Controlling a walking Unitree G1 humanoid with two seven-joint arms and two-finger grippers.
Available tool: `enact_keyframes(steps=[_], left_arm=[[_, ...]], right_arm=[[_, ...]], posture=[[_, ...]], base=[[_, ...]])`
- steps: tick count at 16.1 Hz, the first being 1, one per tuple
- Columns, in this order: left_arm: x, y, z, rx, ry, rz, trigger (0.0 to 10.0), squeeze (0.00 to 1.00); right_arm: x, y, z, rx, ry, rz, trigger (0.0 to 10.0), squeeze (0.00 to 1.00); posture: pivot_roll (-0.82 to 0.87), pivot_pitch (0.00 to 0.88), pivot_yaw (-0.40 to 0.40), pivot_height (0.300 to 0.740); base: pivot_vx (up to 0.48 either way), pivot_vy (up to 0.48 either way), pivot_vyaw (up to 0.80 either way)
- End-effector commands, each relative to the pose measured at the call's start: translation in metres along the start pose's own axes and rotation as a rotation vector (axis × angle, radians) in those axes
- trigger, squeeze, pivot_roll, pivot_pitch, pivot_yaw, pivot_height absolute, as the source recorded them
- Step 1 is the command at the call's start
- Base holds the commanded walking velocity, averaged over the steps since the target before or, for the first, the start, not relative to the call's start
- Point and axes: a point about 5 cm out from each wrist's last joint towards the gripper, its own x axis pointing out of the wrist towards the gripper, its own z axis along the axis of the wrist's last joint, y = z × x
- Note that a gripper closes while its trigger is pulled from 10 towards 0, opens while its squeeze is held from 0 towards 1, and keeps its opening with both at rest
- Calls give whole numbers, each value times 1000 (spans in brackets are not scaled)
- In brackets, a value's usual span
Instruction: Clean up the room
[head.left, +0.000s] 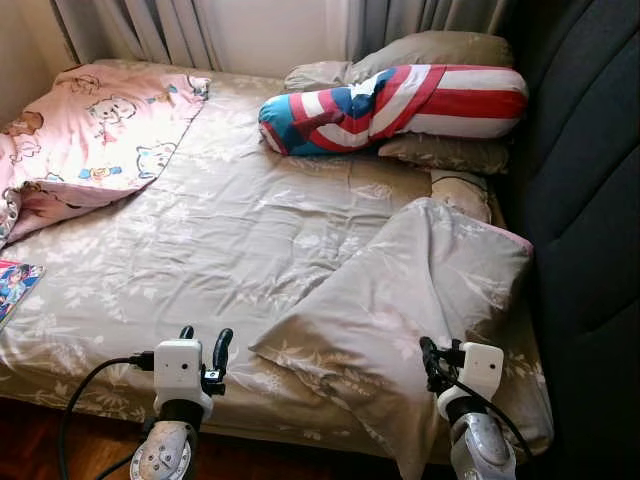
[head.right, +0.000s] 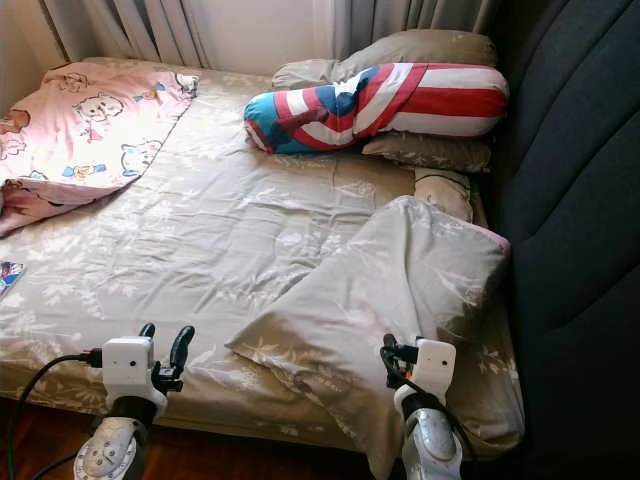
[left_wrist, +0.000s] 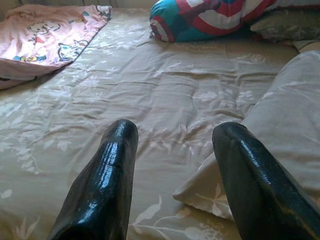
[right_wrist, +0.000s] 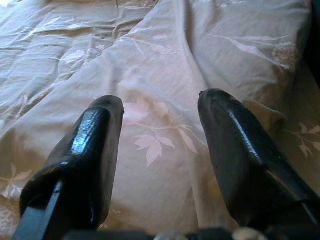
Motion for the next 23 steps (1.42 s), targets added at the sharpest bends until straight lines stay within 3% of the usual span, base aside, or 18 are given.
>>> enact_keyframes(steps=[1, 8, 15, 23], left_arm=[[-3, 1, 1, -13, 14, 4, 10000, 0], [-1, 10, -12, -12, 70, 7, 10000, 0], [-1, 13, -20, -12, 84, 8, 10000, 0], [1, 15, -26, -12, 80, 8, 10000, 0]], right_arm=[[-2, -3, -2, 5, 13, -14, 10000, 0], [-1, -3, -3, 18, 30, -17, 10000, 0], [0, -4, -5, 22, 57, -18, 10000, 0], [4, 1, -2, 26, 53, -5, 10000, 0]], posture=[[18, 125, -68, 740], [23, 128, -69, 740], [25, 127, -69, 740], [30, 127, -71, 740]], base=[[0, 0, 0], [0, 0, 0], [40, 0, -730], [0, 0, 0]])
